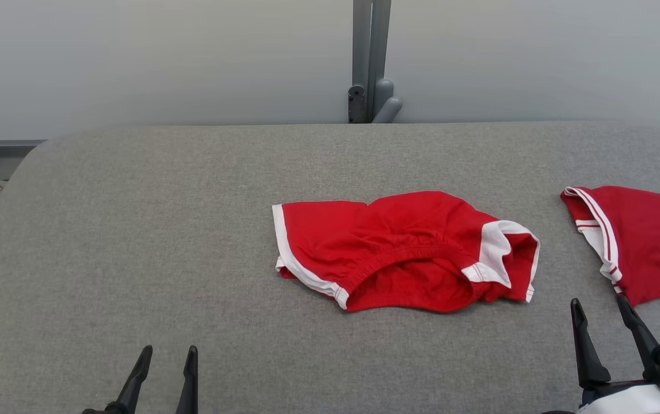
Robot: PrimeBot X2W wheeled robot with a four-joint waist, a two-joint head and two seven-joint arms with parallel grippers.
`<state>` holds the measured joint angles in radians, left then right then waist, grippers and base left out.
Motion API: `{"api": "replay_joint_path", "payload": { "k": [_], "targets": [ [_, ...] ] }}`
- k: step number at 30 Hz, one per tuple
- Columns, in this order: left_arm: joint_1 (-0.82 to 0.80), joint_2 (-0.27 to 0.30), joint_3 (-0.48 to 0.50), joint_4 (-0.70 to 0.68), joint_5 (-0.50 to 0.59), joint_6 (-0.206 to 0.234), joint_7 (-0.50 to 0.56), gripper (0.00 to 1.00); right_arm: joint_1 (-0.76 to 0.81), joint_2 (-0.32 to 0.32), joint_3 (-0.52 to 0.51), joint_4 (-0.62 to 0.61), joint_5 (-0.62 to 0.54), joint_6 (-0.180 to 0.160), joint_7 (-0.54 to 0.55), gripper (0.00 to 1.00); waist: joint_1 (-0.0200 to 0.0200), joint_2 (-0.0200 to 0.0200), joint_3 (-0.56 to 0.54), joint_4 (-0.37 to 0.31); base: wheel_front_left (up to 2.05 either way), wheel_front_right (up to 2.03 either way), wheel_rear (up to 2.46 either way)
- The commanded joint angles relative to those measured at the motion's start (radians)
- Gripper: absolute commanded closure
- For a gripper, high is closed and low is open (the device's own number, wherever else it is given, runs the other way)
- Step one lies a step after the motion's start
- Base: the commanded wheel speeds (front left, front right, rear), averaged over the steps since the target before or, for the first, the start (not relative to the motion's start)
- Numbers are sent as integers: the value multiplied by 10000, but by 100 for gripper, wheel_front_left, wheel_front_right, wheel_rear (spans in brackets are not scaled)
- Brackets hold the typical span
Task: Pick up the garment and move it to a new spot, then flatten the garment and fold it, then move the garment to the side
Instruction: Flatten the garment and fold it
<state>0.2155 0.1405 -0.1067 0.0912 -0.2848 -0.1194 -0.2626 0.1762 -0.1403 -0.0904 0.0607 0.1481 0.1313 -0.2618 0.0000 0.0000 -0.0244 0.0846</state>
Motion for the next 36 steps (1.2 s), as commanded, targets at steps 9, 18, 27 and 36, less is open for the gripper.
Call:
{"api": "replay_joint_path", "payload": {
  "k": [9,18,27,36],
  "targets": [
    [-1575,-588,-1655,-324,-149,-104,210,0,-502,-75,116,-299,5,-12,-41,0,0,0,650,-1157,0,0,0],
    [-4952,-882,-4368,707,-1670,226,1912,0,-1153,228,174,-478,-83,-12,-41,0,0,0,1808,-2987,0,0,0],
    [-6739,-869,-6120,2942,-3289,1426,3046,0,-1455,503,81,-604,-32,-12,-41,0,0,0,2320,-4225,0,0,0],
    [-7330,-870,-6518,4837,-4367,1835,2921,0,-1489,614,155,-617,23,-12,-41,0,0,0,2367,-4646,0,0,0]
  ]
}}
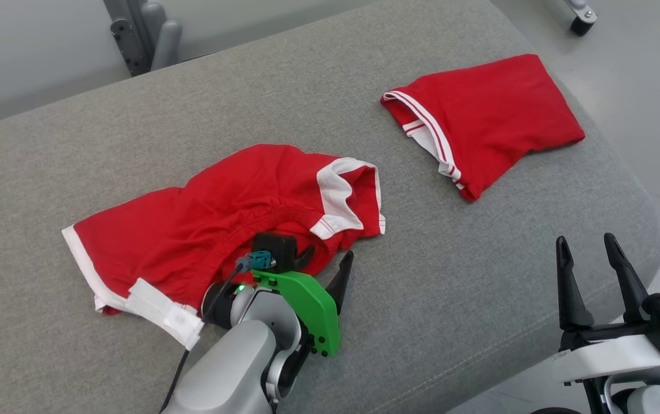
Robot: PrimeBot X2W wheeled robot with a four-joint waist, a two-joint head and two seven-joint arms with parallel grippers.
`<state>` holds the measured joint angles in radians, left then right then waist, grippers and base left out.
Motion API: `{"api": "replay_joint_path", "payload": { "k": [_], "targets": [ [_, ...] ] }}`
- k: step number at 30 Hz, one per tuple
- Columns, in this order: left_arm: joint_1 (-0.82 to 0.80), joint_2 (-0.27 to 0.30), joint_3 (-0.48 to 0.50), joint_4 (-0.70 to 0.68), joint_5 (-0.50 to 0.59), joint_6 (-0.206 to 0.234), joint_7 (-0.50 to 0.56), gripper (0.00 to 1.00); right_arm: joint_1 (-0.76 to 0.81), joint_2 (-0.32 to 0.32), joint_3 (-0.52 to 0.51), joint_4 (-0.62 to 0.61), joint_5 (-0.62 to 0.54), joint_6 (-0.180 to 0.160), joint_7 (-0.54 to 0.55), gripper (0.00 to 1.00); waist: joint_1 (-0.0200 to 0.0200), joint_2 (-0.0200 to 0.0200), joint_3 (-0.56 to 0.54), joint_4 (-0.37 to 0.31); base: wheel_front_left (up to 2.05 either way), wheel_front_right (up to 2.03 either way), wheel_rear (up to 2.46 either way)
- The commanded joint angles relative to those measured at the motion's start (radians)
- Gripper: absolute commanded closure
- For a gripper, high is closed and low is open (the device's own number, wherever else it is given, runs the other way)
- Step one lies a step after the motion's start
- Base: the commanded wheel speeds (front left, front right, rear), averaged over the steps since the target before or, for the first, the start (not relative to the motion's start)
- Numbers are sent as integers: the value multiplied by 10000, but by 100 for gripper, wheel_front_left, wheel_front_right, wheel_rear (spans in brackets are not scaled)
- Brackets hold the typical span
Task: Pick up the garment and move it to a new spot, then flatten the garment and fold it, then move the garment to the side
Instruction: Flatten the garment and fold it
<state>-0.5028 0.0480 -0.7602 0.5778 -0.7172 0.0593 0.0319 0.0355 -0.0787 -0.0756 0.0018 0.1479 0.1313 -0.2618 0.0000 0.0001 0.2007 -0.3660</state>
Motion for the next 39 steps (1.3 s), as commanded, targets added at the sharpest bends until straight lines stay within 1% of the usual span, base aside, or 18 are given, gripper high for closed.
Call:
{"api": "replay_joint_path", "payload": {
  "k": [1,4,9,12,13,14,15,16,18,19,26,29,32,34,36,39],
  "targets": [
    [-208,52,-24,82,-138,45,-75,0,-72,-20,5,-28,32,-12,-41,0,0,-1,106,-152,0,0,0],
    [-404,52,-114,363,-461,17,-244,0,-47,-75,-15,-25,44,-12,-41,0,0,-1,75,-167,0,0,0],
    [-754,52,-211,792,-860,139,-591,0,-72,-105,88,6,19,-12,-41,0,0,-1,38,-193,0,0,0],
    [-949,48,-264,1008,-1213,108,-756,0,-105,-132,183,41,46,-12,-41,0,0,-1,30,-235,0,0,0],
    [-1018,47,-308,1066,-1319,116,-798,2,-110,-139,209,52,58,-12,-41,0,0,-1,30,-249,0,0,0],
    [-1073,48,-355,1131,-1407,128,-831,17,-108,-144,235,66,63,-12,-41,0,0,-1,34,-265,0,0,0],
    [-1121,48,-403,1192,-1467,127,-874,50,-104,-152,250,79,69,-12,-41,0,0,-1,39,-284,0,0,0],
    [-1148,51,-443,1257,-1576,124,-897,61,-106,-158,262,90,79,-12,-41,0,0,-1,42,-307,0,0,0],
    [-1222,50,-586,1414,-1769,127,-957,95,-128,-158,288,118,99,-12,-41,0,0,-1,44,-365,0,0,0],
    [-1261,50,-645,1509,-1849,130,-986,100,-138,-155,301,130,92,-12,-41,0,0,-1,42,-399,0,0,0],
    [-1518,50,-1023,1646,-2275,-69,-1459,100,-37,-104,201,141,126,-12,-41,0,0,-1,9,-489,0,0,0],
    [-1854,46,-1143,1342,-2143,-222,-1804,100,123,-61,55,109,119,-12,-41,0,0,-1,-43,-308,0,0,0],
    [-1900,147,-1296,712,-1998,-492,-1943,100,265,-42,-88,116,113,-12,-41,0,0,-1,-147,3,0,0,0],
    [-1684,407,-1456,53,-1856,-603,-1919,100,356,-40,-160,105,106,-12,-41,0,0,-1,-223,287,0,0,0],
    [-1197,850,-1664,-765,-1770,-612,-1754,100,436,-62,-213,108,76,-12,-41,0,0,-1,-314,576,0,0,0],
    [-374,1800,-1760,-2283,-1837,-262,-1515,100,506,-94,-278,48,52,-12,-41,0,0,-1,-426,1001,0,0,0]
  ]
}}
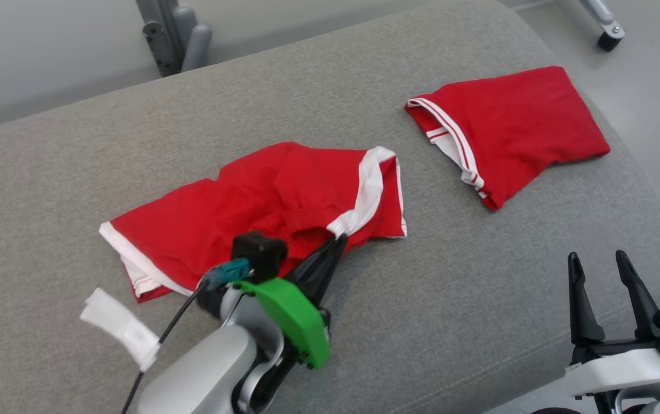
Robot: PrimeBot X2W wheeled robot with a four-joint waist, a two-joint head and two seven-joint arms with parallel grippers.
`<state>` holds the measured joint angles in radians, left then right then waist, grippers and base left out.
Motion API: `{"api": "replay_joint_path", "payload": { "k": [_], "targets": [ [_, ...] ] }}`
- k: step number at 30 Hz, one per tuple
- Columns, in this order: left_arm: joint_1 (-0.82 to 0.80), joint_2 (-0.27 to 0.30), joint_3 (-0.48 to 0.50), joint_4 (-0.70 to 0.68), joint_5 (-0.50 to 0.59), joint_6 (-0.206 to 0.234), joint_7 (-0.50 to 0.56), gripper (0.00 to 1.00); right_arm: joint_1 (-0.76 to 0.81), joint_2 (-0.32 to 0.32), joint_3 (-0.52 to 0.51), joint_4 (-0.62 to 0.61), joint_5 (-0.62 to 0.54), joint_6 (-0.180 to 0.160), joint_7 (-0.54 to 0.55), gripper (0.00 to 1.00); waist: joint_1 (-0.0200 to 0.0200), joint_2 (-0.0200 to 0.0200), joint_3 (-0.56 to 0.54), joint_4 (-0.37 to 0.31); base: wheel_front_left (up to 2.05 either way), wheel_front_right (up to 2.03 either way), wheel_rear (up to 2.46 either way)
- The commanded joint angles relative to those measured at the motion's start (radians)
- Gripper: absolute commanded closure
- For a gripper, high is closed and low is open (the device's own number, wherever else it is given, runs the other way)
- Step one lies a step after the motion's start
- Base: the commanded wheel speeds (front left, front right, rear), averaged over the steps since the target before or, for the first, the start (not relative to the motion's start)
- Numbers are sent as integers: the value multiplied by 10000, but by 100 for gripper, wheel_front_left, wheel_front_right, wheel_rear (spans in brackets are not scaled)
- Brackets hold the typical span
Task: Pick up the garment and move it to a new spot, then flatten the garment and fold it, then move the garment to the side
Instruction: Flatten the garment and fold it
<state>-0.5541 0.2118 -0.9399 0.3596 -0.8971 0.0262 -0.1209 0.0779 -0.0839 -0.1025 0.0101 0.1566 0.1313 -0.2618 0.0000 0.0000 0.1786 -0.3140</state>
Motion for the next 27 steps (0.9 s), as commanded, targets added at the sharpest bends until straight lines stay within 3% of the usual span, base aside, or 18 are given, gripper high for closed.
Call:
{"api": "replay_joint_path", "payload": {
  "k": [1,2,3,7,10,20,27],
  "targets": [
    [548,551,79,-620,-140,247,86,100,122,-57,-40,-43,-42,-12,-41,0,0,0,-242,625,0,0,0],
    [961,1019,130,-1134,-169,475,149,100,166,-78,-48,-43,-48,-12,-41,0,0,0,-282,759,0,0,0],
    [961,1019,130,-1134,-169,475,149,100,166,-78,-48,-43,-48,-12,-41,0,0,0,-282,759,0,0,0],
    [2619,2699,508,-2893,-596,1297,357,100,273,-137,-134,-46,-29,-12,-41,0,0,0,-357,1309,0,0,0],
    [3601,3601,628,-3703,-827,1744,356,100,318,-166,-102,0,-17,-12,-41,0,0,0,-377,1634,0,0,0],
    [5134,4354,900,-4400,-1292,2396,-42,100,379,-333,-69,117,-12,-12,-41,0,0,0,-531,2453,0,0,0],
    [5496,4538,1014,-4284,-1548,2318,-73,100,421,-416,-58,151,-14,-12,-41,0,0,0,-664,2737,0,0,0]
  ]
}}
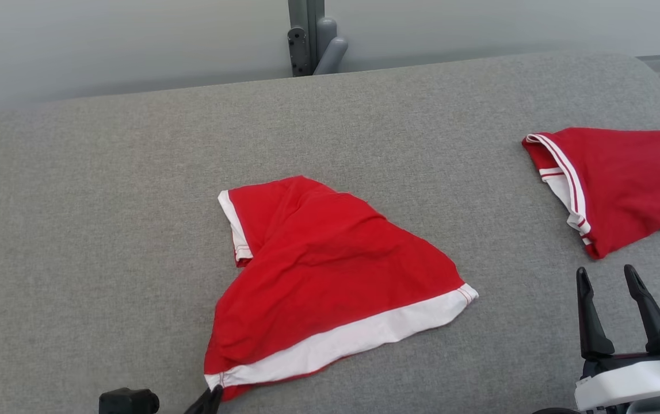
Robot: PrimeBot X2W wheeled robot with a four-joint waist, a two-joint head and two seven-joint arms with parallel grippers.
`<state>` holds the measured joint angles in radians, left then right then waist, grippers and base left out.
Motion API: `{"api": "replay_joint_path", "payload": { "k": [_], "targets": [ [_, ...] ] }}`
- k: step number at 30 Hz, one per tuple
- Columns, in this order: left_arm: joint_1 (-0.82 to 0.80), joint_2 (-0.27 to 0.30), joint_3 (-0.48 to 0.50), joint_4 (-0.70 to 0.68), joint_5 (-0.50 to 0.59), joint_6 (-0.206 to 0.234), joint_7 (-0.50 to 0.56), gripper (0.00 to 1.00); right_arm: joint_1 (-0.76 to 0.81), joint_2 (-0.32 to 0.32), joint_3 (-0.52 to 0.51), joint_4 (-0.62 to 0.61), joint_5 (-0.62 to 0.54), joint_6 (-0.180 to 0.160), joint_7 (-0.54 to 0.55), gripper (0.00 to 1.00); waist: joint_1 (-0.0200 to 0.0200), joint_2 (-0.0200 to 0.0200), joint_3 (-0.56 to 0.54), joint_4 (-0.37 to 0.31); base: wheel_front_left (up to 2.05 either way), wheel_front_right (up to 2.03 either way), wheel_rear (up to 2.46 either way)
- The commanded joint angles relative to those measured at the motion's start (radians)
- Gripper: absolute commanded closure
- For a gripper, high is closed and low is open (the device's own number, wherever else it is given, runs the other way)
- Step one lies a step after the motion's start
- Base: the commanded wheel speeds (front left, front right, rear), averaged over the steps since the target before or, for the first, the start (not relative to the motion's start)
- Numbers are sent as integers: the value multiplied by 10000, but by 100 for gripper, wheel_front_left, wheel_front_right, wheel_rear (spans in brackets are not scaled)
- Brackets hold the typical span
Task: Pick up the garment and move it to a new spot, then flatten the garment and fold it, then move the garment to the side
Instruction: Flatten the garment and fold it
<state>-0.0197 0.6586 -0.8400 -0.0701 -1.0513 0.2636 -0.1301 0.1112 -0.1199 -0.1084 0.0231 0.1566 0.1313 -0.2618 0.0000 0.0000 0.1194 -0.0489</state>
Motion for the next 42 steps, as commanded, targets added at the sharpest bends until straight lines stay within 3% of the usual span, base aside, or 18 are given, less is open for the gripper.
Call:
{"api": "replay_joint_path", "payload": {
  "k": [1,11,21,22,23,24,29,35,40,42],
  "targets": [
    [167,65,-44,28,-39,-111,64,100,90,-66,10,23,-21,-12,-41,0,0,0,-88,106,0,0,0],
    [282,-56,-12,496,-221,-490,-227,100,213,-234,-42,35,-46,-12,-41,0,0,0,-175,243,0,0,0],
    [425,-153,250,929,-191,-343,-717,98,260,-306,50,65,-73,-12,-41,0,0,0,-453,350,0,0,0],
    [489,-219,260,981,-256,-356,-755,54,297,-318,75,90,-74,-12,-41,0,0,0,-550,386,0,0,0],
    [528,-250,240,998,-284,-373,-747,23,313,-331,80,102,-70,-12,-41,0,0,0,-608,407,0,0,0],
    [561,-277,204,1006,-315,-414,-731,0,317,-345,83,110,-63,-12,-41,0,0,0,-658,430,0,0,0],
    [745,-205,200,959,-515,-465,-647,0,418,-508,136,26,-72,-12,-41,0,0,0,-894,566,0,0,0],
    [1134,-170,1270,499,-136,231,-1278,0,159,-748,160,-312,-63,-12,-41,0,0,0,-1107,614,0,0,0],
    [1481,-587,2800,-71,1222,515,-1356,0,165,-747,134,-561,-114,-12,-40,0,0,0,-1210,853,0,0,0],
    [1671,-873,3262,-186,1958,429,-1342,0,205,-693,131,-607,-132,-12,-41,0,0,0,-1247,990,0,0,0]
  ]
}}
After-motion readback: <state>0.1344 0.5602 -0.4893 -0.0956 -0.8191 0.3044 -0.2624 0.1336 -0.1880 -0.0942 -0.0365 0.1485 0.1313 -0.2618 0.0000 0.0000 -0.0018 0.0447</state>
